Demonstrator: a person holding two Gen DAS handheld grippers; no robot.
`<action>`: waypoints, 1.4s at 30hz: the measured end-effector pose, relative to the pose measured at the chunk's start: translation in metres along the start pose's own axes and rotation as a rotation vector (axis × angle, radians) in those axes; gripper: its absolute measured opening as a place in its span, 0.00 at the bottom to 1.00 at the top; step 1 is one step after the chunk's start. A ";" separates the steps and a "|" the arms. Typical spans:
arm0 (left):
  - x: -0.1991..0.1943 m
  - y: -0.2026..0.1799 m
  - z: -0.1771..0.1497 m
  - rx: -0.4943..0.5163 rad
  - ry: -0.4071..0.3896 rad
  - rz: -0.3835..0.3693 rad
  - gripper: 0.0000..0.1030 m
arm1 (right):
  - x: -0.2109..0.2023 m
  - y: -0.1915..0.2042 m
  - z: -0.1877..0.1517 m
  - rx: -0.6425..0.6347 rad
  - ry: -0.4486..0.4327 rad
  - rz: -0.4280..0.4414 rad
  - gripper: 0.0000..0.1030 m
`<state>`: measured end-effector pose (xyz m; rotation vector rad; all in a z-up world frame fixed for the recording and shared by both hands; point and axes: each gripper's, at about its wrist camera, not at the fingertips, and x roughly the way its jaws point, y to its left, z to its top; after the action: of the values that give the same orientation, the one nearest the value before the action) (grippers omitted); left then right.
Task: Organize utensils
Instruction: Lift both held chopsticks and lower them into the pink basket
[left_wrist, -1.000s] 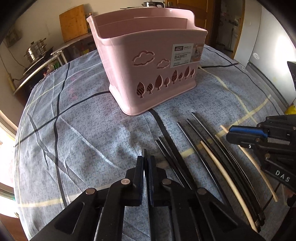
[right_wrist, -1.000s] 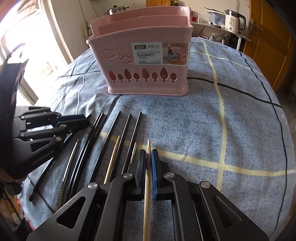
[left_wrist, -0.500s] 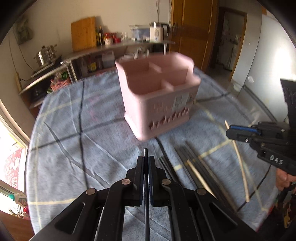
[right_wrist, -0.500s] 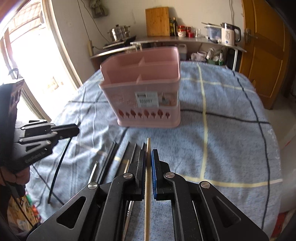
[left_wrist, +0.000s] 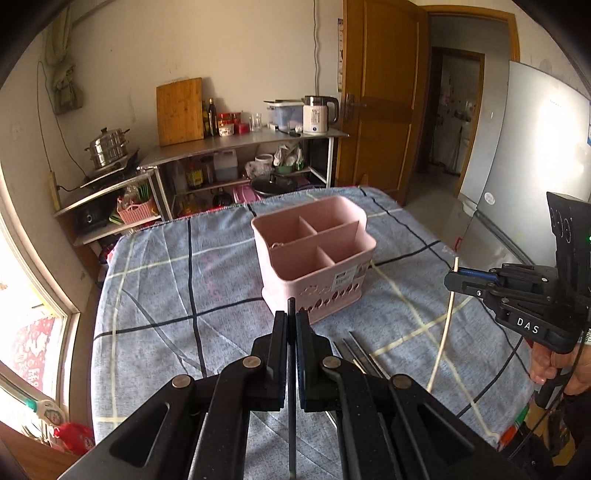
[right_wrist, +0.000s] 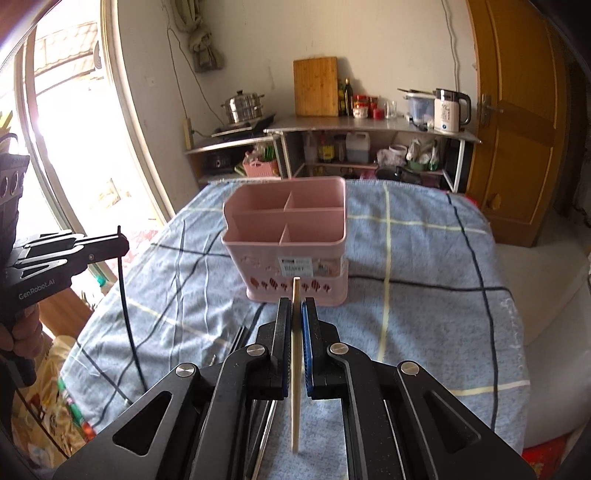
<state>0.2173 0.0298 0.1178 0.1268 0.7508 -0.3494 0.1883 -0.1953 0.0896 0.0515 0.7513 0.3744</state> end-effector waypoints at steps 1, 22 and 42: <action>-0.003 0.000 0.002 -0.002 -0.006 -0.001 0.04 | -0.004 0.000 0.000 0.002 -0.006 0.003 0.05; -0.036 0.002 0.097 -0.086 -0.154 -0.098 0.03 | -0.017 -0.003 0.079 0.029 -0.165 0.050 0.05; 0.024 0.047 0.146 -0.162 -0.154 -0.076 0.04 | 0.037 -0.003 0.143 0.086 -0.305 0.093 0.05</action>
<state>0.3444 0.0332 0.2074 -0.0812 0.6296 -0.3652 0.3102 -0.1731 0.1699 0.2206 0.4641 0.4117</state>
